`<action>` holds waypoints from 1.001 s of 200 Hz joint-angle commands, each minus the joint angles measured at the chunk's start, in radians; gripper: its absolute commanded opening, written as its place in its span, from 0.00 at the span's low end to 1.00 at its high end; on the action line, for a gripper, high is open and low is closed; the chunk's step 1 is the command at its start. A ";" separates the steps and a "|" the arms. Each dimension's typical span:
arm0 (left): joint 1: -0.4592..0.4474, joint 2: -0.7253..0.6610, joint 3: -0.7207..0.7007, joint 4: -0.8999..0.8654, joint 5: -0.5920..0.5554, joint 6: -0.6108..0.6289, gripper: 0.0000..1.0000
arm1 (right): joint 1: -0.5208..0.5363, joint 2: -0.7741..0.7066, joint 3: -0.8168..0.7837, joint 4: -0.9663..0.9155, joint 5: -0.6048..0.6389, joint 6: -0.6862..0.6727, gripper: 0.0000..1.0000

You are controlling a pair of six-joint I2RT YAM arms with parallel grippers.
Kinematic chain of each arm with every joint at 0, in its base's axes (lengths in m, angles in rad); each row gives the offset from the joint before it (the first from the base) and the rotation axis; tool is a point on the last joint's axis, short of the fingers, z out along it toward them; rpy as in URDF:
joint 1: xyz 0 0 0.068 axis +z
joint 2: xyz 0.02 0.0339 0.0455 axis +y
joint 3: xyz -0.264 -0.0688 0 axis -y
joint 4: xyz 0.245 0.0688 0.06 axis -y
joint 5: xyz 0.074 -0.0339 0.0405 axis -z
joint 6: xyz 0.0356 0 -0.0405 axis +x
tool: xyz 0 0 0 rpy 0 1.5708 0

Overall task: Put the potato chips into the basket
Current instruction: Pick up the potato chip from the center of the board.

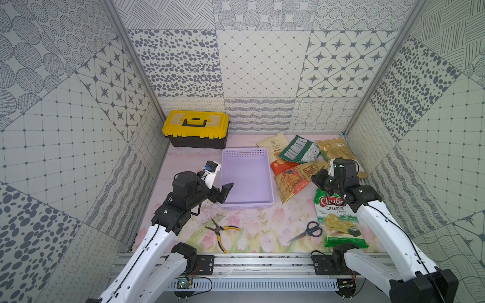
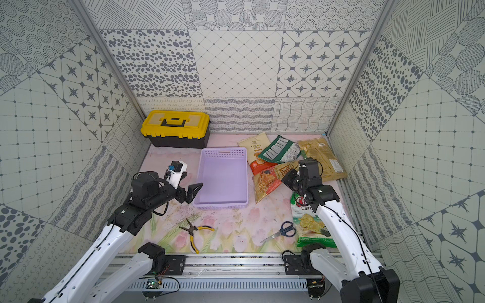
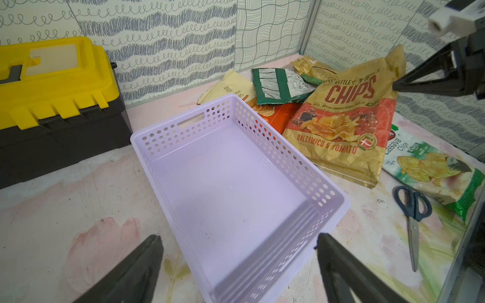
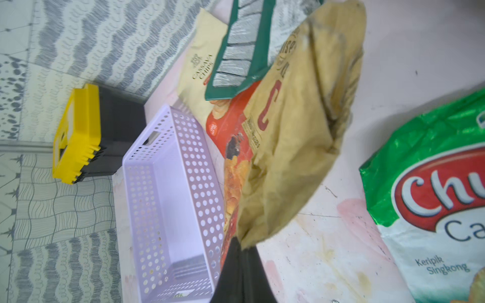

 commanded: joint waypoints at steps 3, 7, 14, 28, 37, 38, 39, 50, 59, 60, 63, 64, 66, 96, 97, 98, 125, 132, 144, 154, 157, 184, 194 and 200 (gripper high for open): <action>-0.006 0.012 0.017 -0.002 -0.015 0.015 0.96 | 0.003 0.022 0.169 -0.098 -0.034 -0.139 0.00; -0.008 0.013 0.017 -0.002 -0.014 0.015 0.96 | 0.003 0.028 0.193 -0.114 -0.037 -0.152 0.00; -0.008 0.019 0.019 -0.003 -0.010 0.013 0.96 | 0.003 0.037 0.233 -0.135 -0.048 -0.173 0.00; -0.007 0.026 0.023 -0.004 -0.004 0.010 0.96 | 0.003 0.051 0.306 -0.178 -0.060 -0.203 0.00; -0.007 0.028 0.027 -0.007 -0.002 0.009 0.96 | 0.003 0.059 0.346 -0.197 -0.069 -0.219 0.00; -0.007 0.028 0.027 -0.008 -0.002 0.009 0.96 | 0.003 0.060 0.350 -0.198 -0.070 -0.221 0.00; -0.007 0.028 0.027 -0.009 -0.001 0.009 0.96 | 0.003 0.061 0.354 -0.201 -0.071 -0.222 0.00; -0.007 0.026 0.026 -0.012 -0.004 0.008 0.96 | 0.003 0.069 0.403 -0.219 -0.086 -0.241 0.00; -0.007 0.024 0.024 -0.014 -0.006 0.010 0.96 | 0.005 0.077 0.442 -0.231 -0.100 -0.256 0.00; -0.008 0.023 0.023 -0.014 -0.006 0.010 0.96 | 0.005 0.077 0.448 -0.233 -0.102 -0.259 0.00; -0.007 0.022 0.023 -0.014 -0.006 0.010 0.96 | 0.005 0.079 0.459 -0.236 -0.105 -0.263 0.00; -0.007 0.021 0.022 -0.013 -0.006 0.011 0.96 | 0.005 0.079 0.463 -0.237 -0.108 -0.264 0.00; -0.007 0.021 0.022 -0.015 -0.007 0.012 0.96 | 0.005 0.082 0.473 -0.240 -0.111 -0.267 0.00; -0.007 0.007 0.014 -0.017 -0.025 0.025 0.96 | 0.035 0.140 0.639 -0.287 -0.161 -0.319 0.00; -0.008 0.006 0.013 -0.016 -0.025 0.025 0.96 | 0.037 0.142 0.645 -0.287 -0.162 -0.320 0.00; -0.008 0.006 0.012 -0.016 -0.026 0.026 0.96 | 0.039 0.144 0.650 -0.287 -0.163 -0.320 0.00; -0.007 -0.006 0.007 -0.013 -0.075 0.035 0.96 | 0.137 0.225 0.791 -0.288 -0.183 -0.340 0.00; -0.007 -0.008 0.006 -0.014 -0.092 0.035 0.96 | 0.176 0.256 0.833 -0.288 -0.185 -0.346 0.00; -0.007 -0.013 0.005 -0.014 -0.129 0.038 0.95 | 0.246 0.318 0.902 -0.286 -0.200 -0.364 0.00; -0.007 -0.018 0.003 -0.016 -0.171 0.040 0.96 | 0.303 0.375 0.956 -0.288 -0.219 -0.376 0.00; -0.007 -0.019 0.002 -0.016 -0.185 0.042 0.96 | 0.319 0.391 0.974 -0.288 -0.227 -0.379 0.00; -0.007 -0.042 -0.007 -0.016 -0.355 0.053 0.96 | 0.433 0.538 1.102 -0.288 -0.278 -0.410 0.00; -0.007 -0.056 -0.014 -0.010 -0.444 0.061 0.97 | 0.466 0.587 1.143 -0.288 -0.300 -0.420 0.00; -0.005 -0.063 -0.019 -0.002 -0.507 0.066 0.97 | 0.479 0.618 1.165 -0.288 -0.319 -0.423 0.00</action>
